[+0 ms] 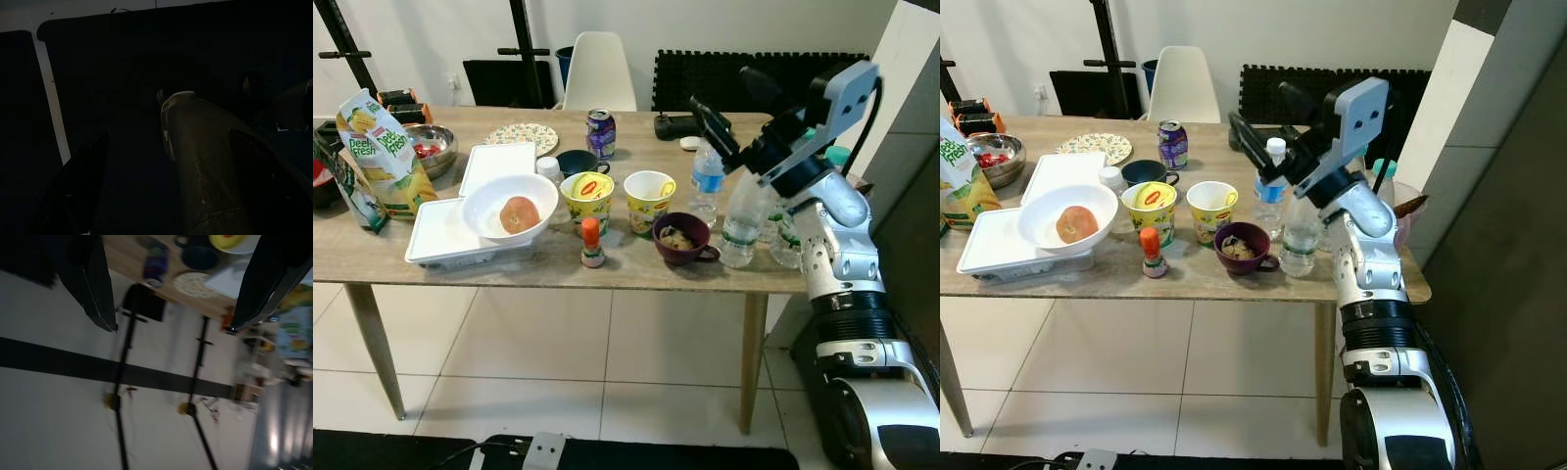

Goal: Restocking fridge

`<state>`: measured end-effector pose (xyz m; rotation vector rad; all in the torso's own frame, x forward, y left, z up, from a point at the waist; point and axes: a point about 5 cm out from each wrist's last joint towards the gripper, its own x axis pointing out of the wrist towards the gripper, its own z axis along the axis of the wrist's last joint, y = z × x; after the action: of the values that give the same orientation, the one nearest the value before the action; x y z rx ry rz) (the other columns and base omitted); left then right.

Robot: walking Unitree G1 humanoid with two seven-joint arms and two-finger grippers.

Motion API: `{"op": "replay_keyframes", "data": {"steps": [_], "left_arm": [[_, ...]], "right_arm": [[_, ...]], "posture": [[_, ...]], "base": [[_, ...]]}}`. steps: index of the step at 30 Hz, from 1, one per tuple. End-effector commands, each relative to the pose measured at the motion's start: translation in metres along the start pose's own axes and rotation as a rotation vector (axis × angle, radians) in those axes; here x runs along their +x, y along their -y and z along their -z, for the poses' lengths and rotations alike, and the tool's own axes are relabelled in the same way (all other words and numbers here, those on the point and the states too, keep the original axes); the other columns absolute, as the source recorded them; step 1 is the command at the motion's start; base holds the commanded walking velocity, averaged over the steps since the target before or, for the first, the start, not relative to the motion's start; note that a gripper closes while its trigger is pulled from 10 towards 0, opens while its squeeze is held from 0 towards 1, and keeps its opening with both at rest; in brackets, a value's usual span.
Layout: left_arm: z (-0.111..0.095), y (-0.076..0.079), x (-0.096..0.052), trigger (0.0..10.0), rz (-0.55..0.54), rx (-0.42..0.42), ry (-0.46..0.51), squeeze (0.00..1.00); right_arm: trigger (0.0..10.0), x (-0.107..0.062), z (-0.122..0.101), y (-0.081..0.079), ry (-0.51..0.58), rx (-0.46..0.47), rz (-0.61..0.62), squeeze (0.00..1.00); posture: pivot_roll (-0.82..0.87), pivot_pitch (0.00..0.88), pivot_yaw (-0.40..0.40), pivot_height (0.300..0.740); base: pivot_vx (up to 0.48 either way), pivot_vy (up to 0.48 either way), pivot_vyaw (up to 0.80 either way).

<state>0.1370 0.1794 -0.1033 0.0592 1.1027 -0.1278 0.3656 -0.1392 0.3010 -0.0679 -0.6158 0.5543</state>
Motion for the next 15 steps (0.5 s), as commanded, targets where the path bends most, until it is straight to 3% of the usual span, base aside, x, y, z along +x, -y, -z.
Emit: {"op": "replay_keyframes", "data": {"steps": [1,3,5,8,15], "left_arm": [[0.013,0.004,-0.001,10.0,0.013,-0.005,-0.047,0.0],[0.013,0.004,-0.001,10.0,0.014,-0.004,-0.046,0.0],[0.012,0.003,-0.001,10.0,0.014,-0.003,-0.044,0.0],[0.011,0.004,-0.001,10.0,0.015,-0.003,-0.043,0.0],[0.013,0.005,-0.001,10.0,0.017,-0.006,-0.047,0.0]], "right_arm": [[10.0,0.002,-0.002,0.008,-0.046,-0.033,0.048,0.21],[10.0,0.002,-0.002,0.01,-0.071,-0.04,0.065,0.21],[10.0,0.0,0.005,0.017,-0.154,-0.085,0.105,0.0],[10.0,-0.006,0.015,0.027,-0.238,-0.086,0.176,0.0],[10.0,-0.011,0.023,0.036,-0.314,-0.045,0.261,0.0]], "posture": [[-0.02,0.019,-0.054,0.74],[-0.02,0.019,-0.054,0.74],[-0.02,0.013,-0.052,0.74],[-0.02,0.019,-0.053,0.74],[-0.02,0.023,-0.055,0.74]], "base": [[0.0,0.0,0.0],[0.0,0.0,0.0],[0.0,0.0,0.0],[0.0,0.0,0.0],[0.0,0.0,0.0]]}}
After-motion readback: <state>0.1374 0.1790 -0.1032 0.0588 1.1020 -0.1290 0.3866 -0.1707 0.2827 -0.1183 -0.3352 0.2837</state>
